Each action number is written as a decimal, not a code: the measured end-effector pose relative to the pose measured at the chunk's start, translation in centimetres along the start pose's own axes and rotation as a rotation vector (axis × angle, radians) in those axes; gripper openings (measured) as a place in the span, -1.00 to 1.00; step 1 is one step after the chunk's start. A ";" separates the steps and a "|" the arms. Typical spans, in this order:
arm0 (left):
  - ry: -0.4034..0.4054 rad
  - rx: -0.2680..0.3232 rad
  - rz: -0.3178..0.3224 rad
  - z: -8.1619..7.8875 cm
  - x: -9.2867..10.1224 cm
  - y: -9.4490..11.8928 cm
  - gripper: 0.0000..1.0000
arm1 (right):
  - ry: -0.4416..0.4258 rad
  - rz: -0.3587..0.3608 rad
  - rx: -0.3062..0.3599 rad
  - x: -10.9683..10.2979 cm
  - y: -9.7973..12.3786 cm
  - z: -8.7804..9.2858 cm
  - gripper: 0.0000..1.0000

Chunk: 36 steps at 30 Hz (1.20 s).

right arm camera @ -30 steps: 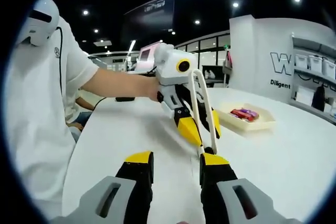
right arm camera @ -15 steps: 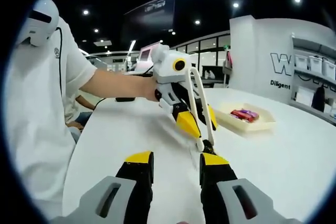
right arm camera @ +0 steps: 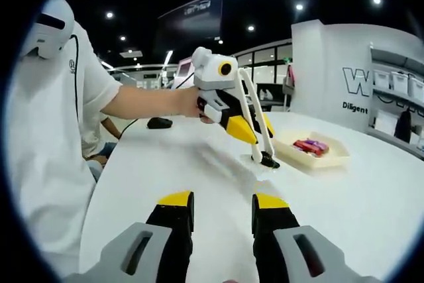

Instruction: Place the target food into the container with the food tongs after gripping and lifting it, then release it inside without dropping or visibly crushing the food.

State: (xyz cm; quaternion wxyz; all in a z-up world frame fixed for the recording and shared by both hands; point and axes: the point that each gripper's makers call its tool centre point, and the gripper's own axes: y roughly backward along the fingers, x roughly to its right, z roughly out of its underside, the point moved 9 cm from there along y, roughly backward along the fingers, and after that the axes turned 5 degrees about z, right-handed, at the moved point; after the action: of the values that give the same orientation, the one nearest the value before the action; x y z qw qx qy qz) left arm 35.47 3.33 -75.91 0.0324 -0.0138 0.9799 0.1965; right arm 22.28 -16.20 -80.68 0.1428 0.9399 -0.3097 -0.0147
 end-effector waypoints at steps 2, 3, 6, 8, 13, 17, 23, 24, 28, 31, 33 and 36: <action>0.002 0.002 -0.009 -0.2 -0.1 0.3 -0.68 | 0.003 -0.002 -0.002 0.0 -0.1 0.0 -0.42; 0.005 0.006 -0.017 -0.4 -0.3 0.6 -0.68 | 0.004 -0.003 -0.001 0.0 -0.1 -0.1 -0.42; 0.011 0.016 -0.032 -0.9 -0.7 1.2 -0.68 | 0.003 -0.005 0.002 0.0 -0.1 -0.2 -0.42; 0.012 0.017 -0.048 -1.1 -0.9 1.5 -0.68 | 0.003 -0.004 0.002 0.0 -0.1 -0.1 -0.42; 0.023 0.027 -0.073 -1.6 -1.5 2.1 -0.68 | 0.003 -0.004 0.003 0.0 0.0 -0.1 -0.42; 0.026 0.026 -0.091 -1.8 -2.2 2.2 -0.69 | 0.003 -0.002 0.004 0.0 0.1 -0.1 -0.42; 0.031 0.024 -0.117 -2.2 -3.3 2.3 -0.69 | 0.002 0.002 0.006 0.1 0.3 -0.1 -0.42; 0.033 0.025 -0.122 -2.2 -3.5 2.4 -0.69 | 0.001 0.002 0.006 0.1 0.3 -0.1 -0.42; 0.043 0.026 -0.152 -2.2 -4.7 2.4 -0.68 | -0.001 0.005 0.006 0.1 0.4 -0.1 -0.42; 0.055 0.032 -0.179 -2.4 -5.7 2.6 -0.68 | -0.003 0.007 0.007 0.1 0.4 -0.1 -0.42; 0.061 0.036 -0.195 -2.4 -6.1 2.6 -0.68 | -0.003 0.008 0.006 0.2 0.5 0.0 -0.42; 0.080 0.041 -0.227 -2.3 -7.3 2.5 -0.68 | -0.004 0.010 0.008 0.3 0.5 -0.1 -0.42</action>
State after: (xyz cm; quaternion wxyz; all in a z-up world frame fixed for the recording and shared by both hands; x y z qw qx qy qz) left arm 42.53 4.84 -72.28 0.0154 -0.1316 0.9763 0.1710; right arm 22.21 -16.72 -80.48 0.1386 0.9389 -0.3147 -0.0147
